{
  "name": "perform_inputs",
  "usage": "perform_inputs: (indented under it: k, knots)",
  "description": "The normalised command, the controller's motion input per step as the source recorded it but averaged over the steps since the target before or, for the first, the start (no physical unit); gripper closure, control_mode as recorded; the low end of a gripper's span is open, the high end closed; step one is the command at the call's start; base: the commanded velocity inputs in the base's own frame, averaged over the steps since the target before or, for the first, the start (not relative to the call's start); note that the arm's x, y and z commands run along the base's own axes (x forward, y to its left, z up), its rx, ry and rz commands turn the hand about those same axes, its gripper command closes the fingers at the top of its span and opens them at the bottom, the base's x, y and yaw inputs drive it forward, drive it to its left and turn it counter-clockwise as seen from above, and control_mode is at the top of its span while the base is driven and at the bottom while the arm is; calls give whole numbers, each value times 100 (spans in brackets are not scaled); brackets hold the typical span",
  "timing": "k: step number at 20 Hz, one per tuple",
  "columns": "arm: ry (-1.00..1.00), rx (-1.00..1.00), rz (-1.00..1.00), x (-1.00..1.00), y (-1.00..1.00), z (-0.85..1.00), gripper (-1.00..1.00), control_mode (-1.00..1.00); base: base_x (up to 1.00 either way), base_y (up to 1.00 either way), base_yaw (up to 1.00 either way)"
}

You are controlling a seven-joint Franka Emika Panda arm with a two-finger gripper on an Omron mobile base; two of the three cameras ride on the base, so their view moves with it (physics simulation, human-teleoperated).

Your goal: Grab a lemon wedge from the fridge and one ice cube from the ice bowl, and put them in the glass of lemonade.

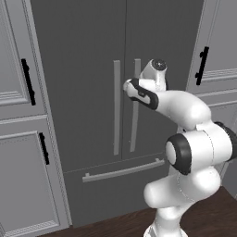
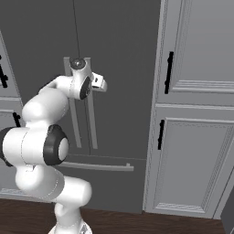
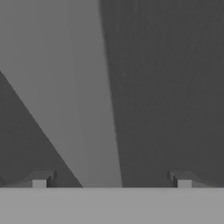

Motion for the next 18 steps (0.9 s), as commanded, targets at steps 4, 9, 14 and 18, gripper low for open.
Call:
perform_inputs:
  k: [4, 9, 14, 18]
  knots:
    - [-3, -4, 0, 37, 21, -33, -100, -100, 0, 0, 0]
    - [-1, -3, 0, 48, 17, -32, -100, -100, 0, 0, 0]
    - [-2, -1, 0, 39, 10, -34, -100, -100, 0, 0, 0]
    - [3, 0, 0, 14, 14, -1, -100, -100, 0, 0, 0]
